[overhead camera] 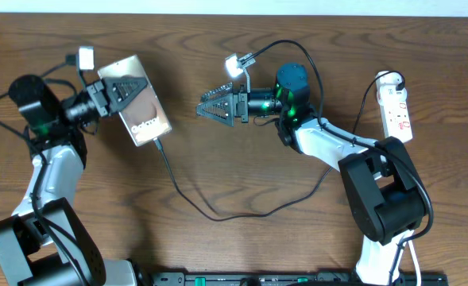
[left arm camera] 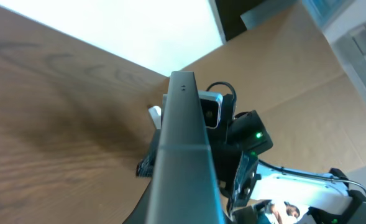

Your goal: Plug charger to phone and switch on socket

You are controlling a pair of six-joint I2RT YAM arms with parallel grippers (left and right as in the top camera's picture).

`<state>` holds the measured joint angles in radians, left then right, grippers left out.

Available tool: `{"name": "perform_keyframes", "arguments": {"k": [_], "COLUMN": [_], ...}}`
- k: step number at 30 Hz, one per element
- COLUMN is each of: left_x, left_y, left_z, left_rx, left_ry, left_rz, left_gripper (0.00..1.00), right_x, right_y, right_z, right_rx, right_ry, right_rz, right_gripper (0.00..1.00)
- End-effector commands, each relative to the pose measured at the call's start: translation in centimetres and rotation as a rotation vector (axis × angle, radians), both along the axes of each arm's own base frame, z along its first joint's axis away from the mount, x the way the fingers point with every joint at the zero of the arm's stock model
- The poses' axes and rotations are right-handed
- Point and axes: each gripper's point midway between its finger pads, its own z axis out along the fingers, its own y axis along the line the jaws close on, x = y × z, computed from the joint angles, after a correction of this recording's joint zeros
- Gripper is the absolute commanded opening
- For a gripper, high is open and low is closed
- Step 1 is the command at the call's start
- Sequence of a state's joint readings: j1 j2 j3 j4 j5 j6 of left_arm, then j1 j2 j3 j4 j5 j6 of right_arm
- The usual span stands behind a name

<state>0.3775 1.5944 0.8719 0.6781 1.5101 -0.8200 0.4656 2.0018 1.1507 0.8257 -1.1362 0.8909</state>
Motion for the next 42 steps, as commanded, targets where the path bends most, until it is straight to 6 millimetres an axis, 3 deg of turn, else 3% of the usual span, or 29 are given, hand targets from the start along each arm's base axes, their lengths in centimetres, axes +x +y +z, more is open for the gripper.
{"name": "perform_keyframes", "arguments": {"k": [1, 7, 11, 17, 21, 25, 42], "left_x": [-1.2, -1.7, -1.8, -3.2, -5.2, -6.2, -6.7], "left_y": [0.6, 0.7, 1.3, 4.0, 6.1, 6.8, 6.6], "left_z": [-1.9, -6.4, -10.5, -18.5, -22.3, -23.4, -23.7], "left_rx": [0.016, 0.009, 0.041, 0.197, 0.324, 0.378, 0.391], "left_ry": [-0.024, 0.09, 0.222, 0.582, 0.776, 0.832, 0.852], "left_rz": [0.008, 0.105, 0.216, 0.459, 0.596, 0.627, 0.613], "left_gripper": [0.07, 0.07, 0.07, 0.08, 0.08, 0.08, 0.08], "right_x": [0.0, -0.2, -0.5, -0.7, -0.8, -0.8, -0.8], "right_y": [-0.3, -0.3, -0.3, -0.3, -0.3, -0.3, -0.4], "right_z": [0.4, -0.1, -0.3, -0.6, -0.6, -1.0, -1.6], "right_rx": [-0.01, -0.025, -0.029, -0.036, -0.037, -0.046, -0.066], "right_ry": [-0.04, -0.035, -0.027, -0.034, -0.032, -0.042, -0.028], "right_rz": [0.009, 0.02, 0.035, 0.049, 0.05, 0.052, 0.047], "right_gripper": [0.99, 0.99, 0.99, 0.99, 0.99, 0.99, 0.99]}}
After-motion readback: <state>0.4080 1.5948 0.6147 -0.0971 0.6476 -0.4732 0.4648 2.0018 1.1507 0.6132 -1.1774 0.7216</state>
